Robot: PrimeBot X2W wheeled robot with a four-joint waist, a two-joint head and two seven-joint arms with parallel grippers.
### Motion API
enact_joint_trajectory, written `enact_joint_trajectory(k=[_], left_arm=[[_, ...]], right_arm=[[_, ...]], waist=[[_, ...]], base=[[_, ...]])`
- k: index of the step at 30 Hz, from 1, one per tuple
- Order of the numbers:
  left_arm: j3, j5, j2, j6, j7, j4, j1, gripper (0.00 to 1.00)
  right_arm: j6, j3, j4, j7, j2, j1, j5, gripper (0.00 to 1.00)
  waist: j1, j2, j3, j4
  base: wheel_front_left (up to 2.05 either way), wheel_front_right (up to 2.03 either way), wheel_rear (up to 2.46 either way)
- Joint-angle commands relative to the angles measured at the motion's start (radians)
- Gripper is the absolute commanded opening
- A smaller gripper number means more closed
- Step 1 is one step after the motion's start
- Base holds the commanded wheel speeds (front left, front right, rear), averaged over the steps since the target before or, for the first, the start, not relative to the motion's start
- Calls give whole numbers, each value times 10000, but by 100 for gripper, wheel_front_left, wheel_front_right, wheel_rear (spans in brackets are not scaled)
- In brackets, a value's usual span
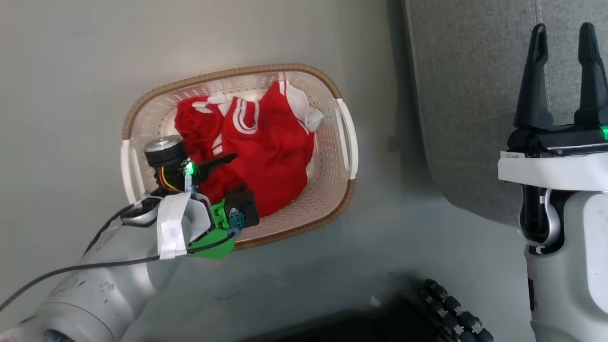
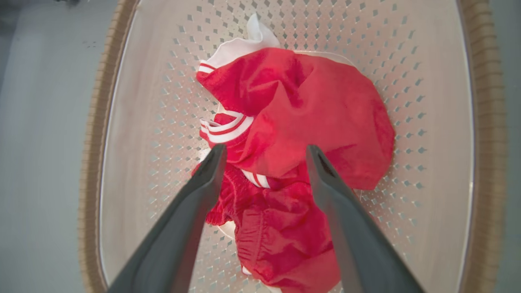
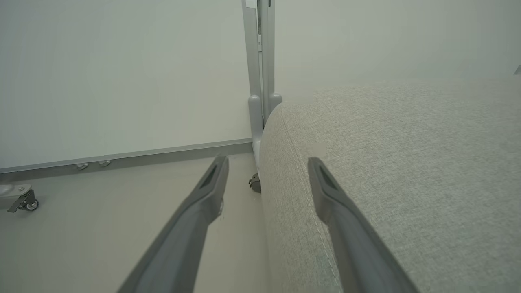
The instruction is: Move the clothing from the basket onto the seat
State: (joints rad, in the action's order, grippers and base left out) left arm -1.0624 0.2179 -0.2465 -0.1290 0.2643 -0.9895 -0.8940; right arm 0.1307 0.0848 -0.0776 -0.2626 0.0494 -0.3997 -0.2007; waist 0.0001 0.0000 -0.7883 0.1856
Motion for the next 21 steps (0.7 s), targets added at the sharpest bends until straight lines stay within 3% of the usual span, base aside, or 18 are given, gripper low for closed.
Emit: enact_joint_trajectory(k=[1,8,21], left_arm=[[-178,217,-152,-23,3,-67,-313,100],[-871,434,-42,11,3,-485,-760,100],[-1014,-77,274,115,-1,-1632,-1425,100]], right_arm=[[2,-62,-3,-34,19,-226,-135,100],[2,-234,-88,-34,15,-374,-345,100],[2,-518,8,-34,18,-439,-450,100]], waist=[[-1,0,-605,520],[-1,0,-975,648],[-1,0,-1663,848]], base=[[0,0,0],[0,0,0],[0,0,0]])
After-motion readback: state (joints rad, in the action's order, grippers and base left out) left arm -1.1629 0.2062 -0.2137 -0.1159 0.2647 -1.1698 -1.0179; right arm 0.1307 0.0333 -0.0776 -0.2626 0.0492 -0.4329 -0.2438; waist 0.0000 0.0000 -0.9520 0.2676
